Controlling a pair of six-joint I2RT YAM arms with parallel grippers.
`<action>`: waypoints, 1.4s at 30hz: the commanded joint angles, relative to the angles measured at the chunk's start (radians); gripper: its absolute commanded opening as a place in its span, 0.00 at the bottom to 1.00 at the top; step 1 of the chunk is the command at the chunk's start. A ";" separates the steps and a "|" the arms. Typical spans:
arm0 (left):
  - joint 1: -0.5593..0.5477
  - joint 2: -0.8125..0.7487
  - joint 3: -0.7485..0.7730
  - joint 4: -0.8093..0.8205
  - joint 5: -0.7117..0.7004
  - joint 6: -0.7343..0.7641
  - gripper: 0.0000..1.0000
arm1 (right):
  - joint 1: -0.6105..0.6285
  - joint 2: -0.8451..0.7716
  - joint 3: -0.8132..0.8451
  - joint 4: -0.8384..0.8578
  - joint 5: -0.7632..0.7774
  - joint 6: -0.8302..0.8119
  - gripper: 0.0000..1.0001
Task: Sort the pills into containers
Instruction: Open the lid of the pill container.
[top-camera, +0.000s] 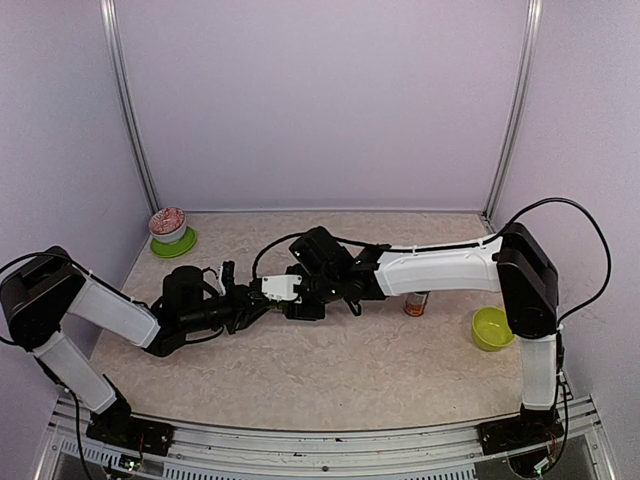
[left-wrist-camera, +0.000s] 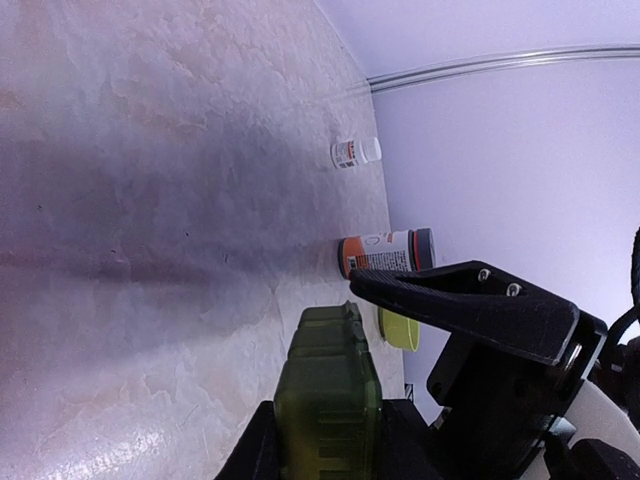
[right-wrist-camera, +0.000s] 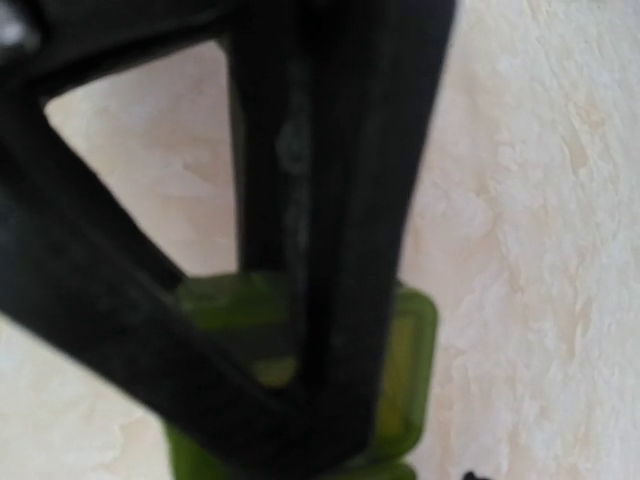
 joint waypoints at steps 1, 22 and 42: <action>-0.009 0.004 0.005 0.020 0.014 0.008 0.19 | 0.011 0.006 -0.025 0.031 0.017 -0.022 0.60; -0.009 0.021 0.025 0.023 0.050 0.011 0.19 | 0.010 -0.024 -0.060 0.067 -0.012 -0.055 0.35; -0.009 0.021 0.000 0.035 0.040 0.012 0.19 | -0.020 -0.061 -0.032 0.024 -0.051 0.016 0.68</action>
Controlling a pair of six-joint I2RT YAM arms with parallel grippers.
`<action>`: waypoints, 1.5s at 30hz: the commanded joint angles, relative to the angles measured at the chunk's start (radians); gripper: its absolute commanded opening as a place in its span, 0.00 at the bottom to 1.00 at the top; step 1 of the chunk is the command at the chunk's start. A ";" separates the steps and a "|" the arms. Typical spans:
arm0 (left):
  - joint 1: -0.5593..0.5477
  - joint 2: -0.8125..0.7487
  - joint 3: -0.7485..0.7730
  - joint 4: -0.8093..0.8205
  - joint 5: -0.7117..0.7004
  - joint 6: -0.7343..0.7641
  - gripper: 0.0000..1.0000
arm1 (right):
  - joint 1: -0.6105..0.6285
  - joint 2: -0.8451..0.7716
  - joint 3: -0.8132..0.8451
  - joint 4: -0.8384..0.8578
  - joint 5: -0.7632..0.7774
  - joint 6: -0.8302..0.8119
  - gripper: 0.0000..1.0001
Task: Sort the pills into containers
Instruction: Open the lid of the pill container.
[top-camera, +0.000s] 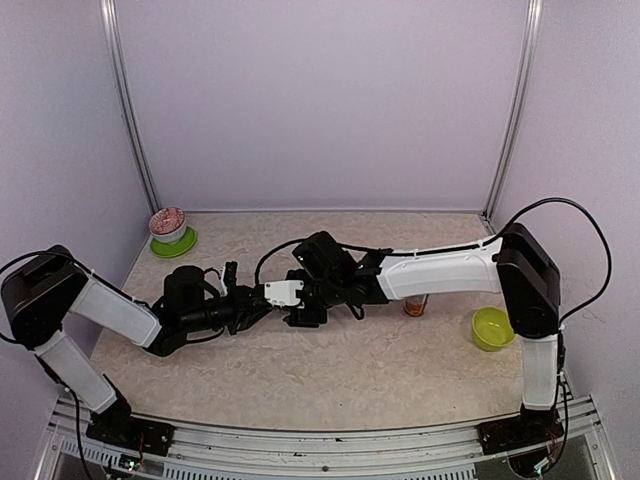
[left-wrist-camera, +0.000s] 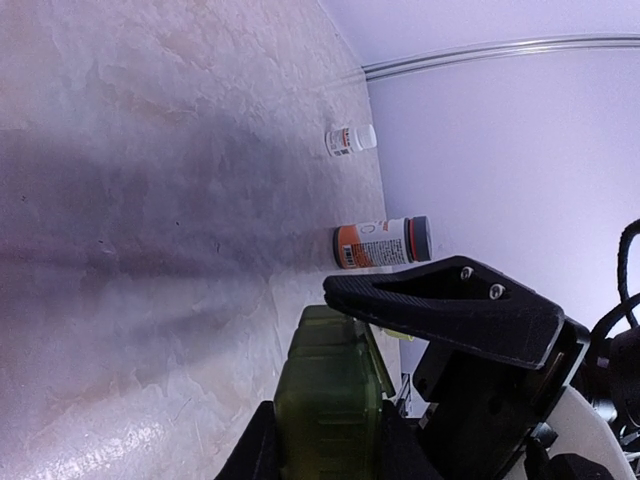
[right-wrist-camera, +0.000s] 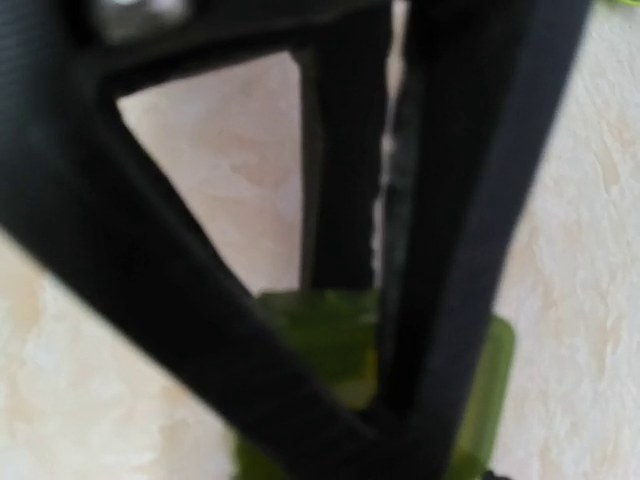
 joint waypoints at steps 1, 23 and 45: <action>-0.008 0.007 -0.008 0.028 0.007 0.012 0.19 | -0.017 -0.054 0.020 -0.013 0.008 0.034 0.67; -0.018 0.025 -0.024 0.051 0.000 0.005 0.19 | -0.091 -0.117 0.043 -0.087 -0.081 0.110 0.67; -0.027 0.037 -0.019 0.049 0.000 0.006 0.19 | -0.140 -0.185 0.002 -0.040 -0.078 0.144 0.75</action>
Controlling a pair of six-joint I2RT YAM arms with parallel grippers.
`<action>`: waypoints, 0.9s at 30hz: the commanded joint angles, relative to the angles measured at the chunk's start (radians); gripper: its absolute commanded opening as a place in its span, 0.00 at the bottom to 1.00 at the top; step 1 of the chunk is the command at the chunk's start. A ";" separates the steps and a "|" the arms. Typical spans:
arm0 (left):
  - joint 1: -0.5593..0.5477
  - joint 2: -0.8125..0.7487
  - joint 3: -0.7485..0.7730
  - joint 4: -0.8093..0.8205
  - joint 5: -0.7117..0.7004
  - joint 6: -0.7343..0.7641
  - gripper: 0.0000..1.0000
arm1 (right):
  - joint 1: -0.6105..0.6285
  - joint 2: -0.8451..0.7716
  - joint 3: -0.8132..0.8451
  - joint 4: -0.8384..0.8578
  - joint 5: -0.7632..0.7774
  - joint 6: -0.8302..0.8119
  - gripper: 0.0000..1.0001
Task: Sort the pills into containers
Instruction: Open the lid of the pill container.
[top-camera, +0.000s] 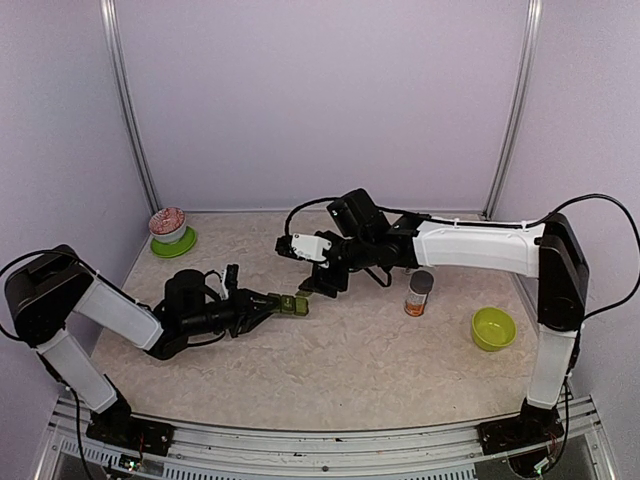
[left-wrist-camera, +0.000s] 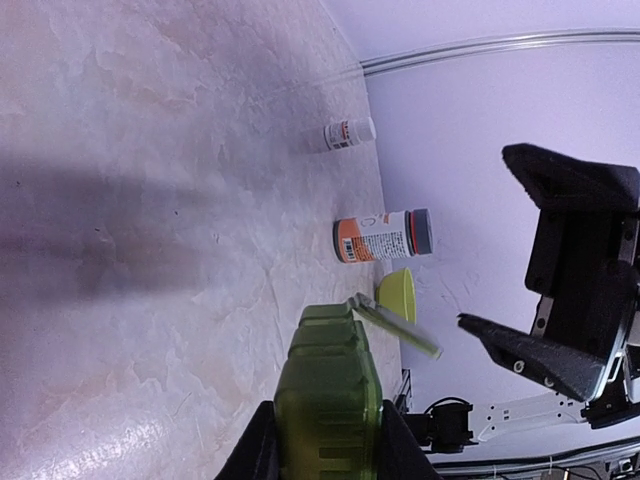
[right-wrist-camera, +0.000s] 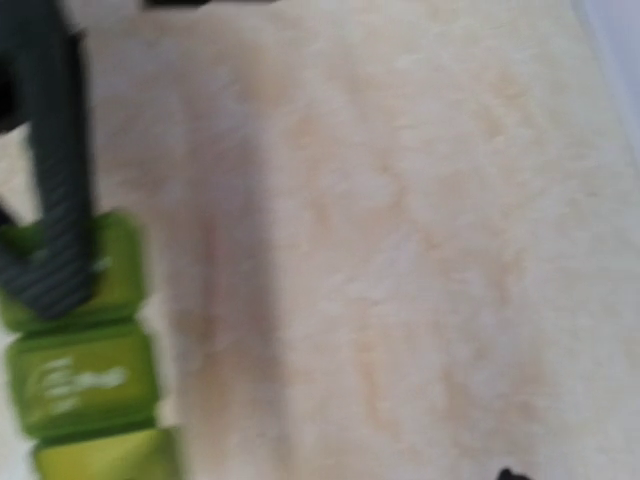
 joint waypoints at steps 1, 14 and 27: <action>-0.015 0.014 0.001 -0.002 0.007 0.008 0.19 | -0.010 -0.039 -0.012 0.076 0.067 0.023 0.75; -0.020 0.015 0.018 -0.017 0.008 0.012 0.19 | -0.016 -0.055 -0.011 0.004 -0.167 0.013 0.79; -0.020 0.022 0.033 -0.023 0.012 0.013 0.19 | -0.012 0.055 0.051 -0.128 -0.197 -0.002 0.84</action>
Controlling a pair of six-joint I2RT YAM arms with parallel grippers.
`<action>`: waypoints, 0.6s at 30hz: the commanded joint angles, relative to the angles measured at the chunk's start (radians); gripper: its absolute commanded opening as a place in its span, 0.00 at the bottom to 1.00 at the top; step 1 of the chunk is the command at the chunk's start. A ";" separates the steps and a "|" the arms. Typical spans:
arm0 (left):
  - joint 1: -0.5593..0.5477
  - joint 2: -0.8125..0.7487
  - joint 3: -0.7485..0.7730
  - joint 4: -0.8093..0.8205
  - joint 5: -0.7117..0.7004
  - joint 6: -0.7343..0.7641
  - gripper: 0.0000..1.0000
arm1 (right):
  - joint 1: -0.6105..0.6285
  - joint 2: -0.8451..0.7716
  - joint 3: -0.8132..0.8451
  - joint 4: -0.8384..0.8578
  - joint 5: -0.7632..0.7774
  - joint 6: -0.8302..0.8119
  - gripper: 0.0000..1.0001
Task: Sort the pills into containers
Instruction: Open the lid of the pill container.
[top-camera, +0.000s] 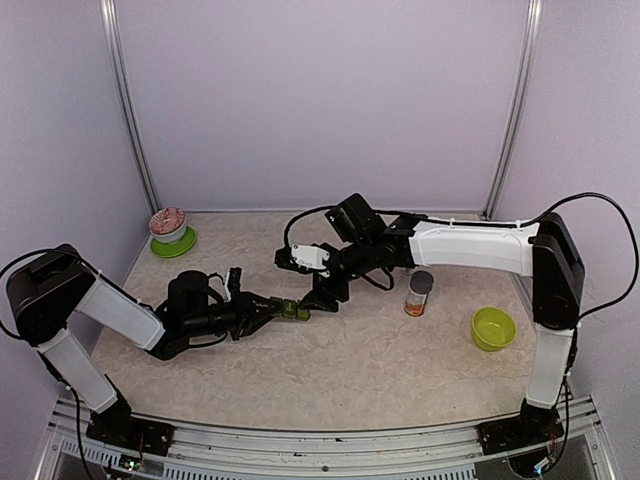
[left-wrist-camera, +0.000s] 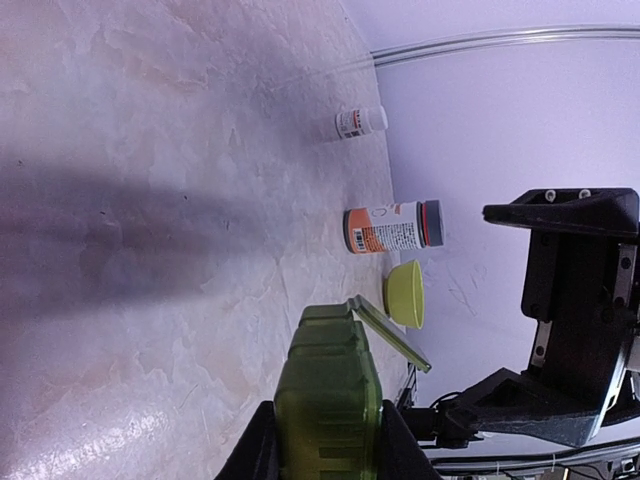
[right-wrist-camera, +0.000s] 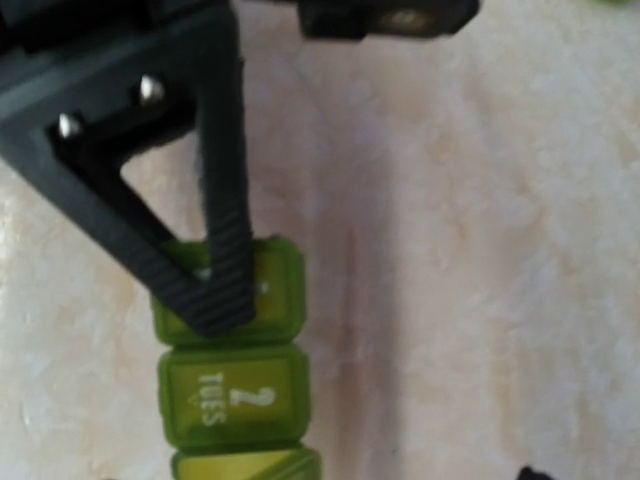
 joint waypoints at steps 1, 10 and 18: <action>-0.008 0.010 0.025 0.006 0.008 0.014 0.19 | -0.001 0.049 0.039 -0.054 -0.012 -0.007 0.85; -0.009 0.016 0.019 0.013 0.007 0.011 0.19 | 0.000 0.064 0.016 0.029 0.115 0.019 0.87; -0.015 0.031 0.012 0.035 0.009 0.004 0.19 | -0.002 0.056 -0.004 0.102 0.215 0.031 0.87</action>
